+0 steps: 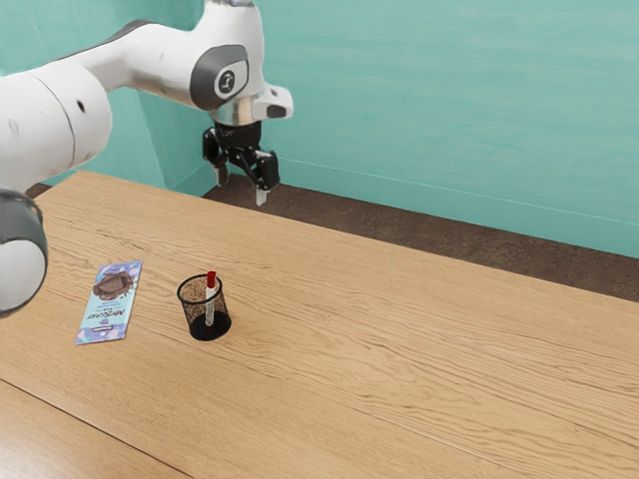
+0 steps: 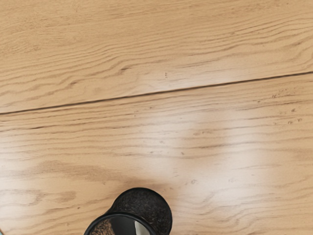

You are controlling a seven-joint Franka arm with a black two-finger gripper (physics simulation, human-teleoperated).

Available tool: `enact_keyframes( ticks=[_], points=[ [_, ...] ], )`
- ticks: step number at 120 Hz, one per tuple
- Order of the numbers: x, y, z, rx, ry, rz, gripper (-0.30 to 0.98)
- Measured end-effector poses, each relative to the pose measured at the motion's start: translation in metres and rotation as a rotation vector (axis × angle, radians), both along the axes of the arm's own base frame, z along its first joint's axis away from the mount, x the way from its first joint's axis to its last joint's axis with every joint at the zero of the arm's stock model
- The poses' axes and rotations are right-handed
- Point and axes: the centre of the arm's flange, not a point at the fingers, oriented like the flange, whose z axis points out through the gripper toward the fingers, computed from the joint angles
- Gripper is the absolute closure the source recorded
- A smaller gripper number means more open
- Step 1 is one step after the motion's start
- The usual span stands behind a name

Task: Take the marker out of the pen holder and place it to the left of the pen holder.

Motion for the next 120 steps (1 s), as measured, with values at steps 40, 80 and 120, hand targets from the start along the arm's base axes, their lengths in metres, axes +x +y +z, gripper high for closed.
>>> enact_keyframes(
  ticks=[40, 80, 120],
  points=[
    [-0.001, 0.003, -0.127, -0.014, 0.206, 0.005, 0.0],
    [-0.055, 0.035, -0.172, 0.049, 0.334, -0.012, 0.01],
    [-0.041, 0.03, -0.175, 0.073, 0.313, -0.052, 0.37]
  ],
)
